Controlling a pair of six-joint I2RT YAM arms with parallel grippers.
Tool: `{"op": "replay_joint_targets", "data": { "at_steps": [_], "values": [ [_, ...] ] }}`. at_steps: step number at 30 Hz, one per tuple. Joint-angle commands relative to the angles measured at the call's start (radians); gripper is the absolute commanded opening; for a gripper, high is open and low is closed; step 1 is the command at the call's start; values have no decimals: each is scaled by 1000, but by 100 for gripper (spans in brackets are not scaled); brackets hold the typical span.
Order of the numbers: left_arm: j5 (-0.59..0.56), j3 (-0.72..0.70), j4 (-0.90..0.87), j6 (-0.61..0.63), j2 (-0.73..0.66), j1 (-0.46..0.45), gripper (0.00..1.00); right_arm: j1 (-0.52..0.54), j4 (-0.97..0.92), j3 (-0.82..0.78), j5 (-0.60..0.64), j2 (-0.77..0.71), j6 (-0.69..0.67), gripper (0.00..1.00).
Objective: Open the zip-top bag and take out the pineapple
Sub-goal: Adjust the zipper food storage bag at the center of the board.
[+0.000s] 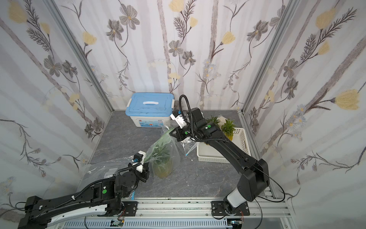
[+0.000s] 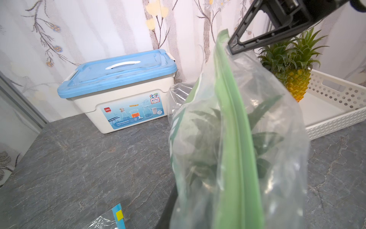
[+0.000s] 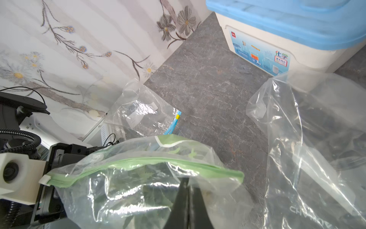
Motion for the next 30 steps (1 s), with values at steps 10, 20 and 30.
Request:
{"op": "replay_joint_targets", "data": {
  "at_steps": [10, 20, 30],
  "values": [
    [251, 2, 33, 44, -47, 193, 37, 154, 122, -288, 271, -353, 216, 17],
    [260, 55, -132, 9, -192, 194, 79, 279, -95, -66, 483, -341, 44, 41],
    [126, 153, -441, -111, -294, 186, 80, 467, -214, 149, 578, -177, -221, 33]
  ]
}}
